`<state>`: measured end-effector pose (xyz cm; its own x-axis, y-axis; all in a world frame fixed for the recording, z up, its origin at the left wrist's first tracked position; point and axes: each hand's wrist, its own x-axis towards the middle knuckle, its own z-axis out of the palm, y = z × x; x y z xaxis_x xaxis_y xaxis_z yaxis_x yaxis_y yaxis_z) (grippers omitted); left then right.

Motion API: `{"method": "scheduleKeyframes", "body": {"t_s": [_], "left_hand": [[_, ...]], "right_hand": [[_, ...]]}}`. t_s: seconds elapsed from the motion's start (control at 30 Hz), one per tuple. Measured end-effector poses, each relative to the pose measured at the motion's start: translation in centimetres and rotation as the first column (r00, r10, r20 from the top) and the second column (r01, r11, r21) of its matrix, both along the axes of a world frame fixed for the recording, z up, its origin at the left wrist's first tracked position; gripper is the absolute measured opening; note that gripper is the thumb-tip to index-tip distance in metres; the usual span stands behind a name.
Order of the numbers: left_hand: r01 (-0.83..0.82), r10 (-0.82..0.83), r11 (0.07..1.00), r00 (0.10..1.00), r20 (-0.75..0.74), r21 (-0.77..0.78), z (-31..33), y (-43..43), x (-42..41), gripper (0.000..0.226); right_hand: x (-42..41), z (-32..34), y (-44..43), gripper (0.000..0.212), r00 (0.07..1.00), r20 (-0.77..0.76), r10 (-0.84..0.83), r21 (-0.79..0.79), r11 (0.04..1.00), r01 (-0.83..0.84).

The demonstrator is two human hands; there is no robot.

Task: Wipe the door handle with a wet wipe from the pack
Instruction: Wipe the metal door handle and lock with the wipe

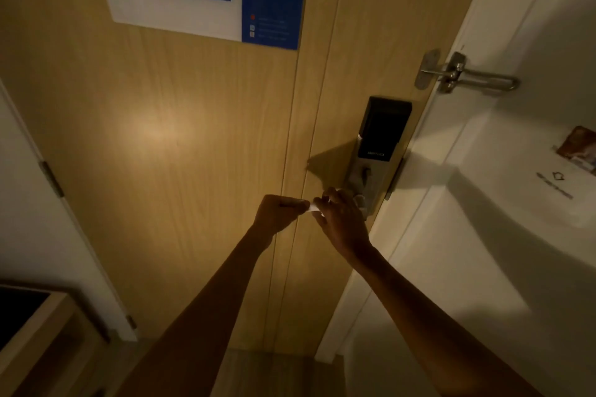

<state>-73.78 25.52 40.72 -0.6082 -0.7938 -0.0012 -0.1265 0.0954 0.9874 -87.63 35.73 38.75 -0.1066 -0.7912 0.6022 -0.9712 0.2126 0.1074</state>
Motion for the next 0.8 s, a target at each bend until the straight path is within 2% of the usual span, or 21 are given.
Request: {"method": "scheduleKeyframes", "body": {"t_s": [0.3, 0.4, 0.47, 0.5, 0.57, 0.67, 0.8], "left_hand": [[0.096, -0.095, 0.995, 0.994, 0.050, -0.015, 0.4, -1.4, 0.1, 0.024], [0.130, -0.130, 0.992, 0.990, 0.046, -0.001, 0.4, -1.6, 0.2, 0.025], [0.139, -0.139, 0.990, 0.988, 0.064, 0.007, 0.3, -1.7, 0.2, 0.026], [0.140, -0.141, 0.990, 0.987, 0.073, 0.012, 0.3, -1.7, 0.3, 0.026], [0.150, -0.153, 0.988, 0.986, 0.073, 0.035, 0.2, -1.9, 0.4, 0.026], [0.160, -0.162, 0.987, 0.986, 0.049, 0.027, 0.1, -1.9, 0.2, 0.022], [0.158, -0.160, 0.986, 0.987, 0.020, 0.057, -0.2, -1.7, 0.2, 0.022]], "right_hand": [[-0.3, 1.8, -0.1, 0.020, 0.998, 0.055, 0.024, 0.114, 0.993, -0.030], [-0.1, 5.0, -0.5, 0.022, 0.980, 0.194, 0.045, 0.309, 0.945, -0.104], [-0.1, 6.4, -1.1, 0.025, 0.954, 0.299, -0.033, 0.440, 0.892, -0.107], [-0.1, 6.4, -1.3, 0.027, 0.953, 0.297, -0.054, 0.464, 0.881, -0.094], [-0.2, 5.5, -1.3, 0.025, 0.972, 0.231, -0.042, 0.413, 0.909, -0.058], [0.0, 3.0, -0.3, 0.016, 0.998, 0.057, -0.009, 0.218, 0.976, -0.004], [0.4, 1.0, -0.1, 0.024, 0.992, -0.124, -0.004, 0.078, 0.997, 0.014]]}}
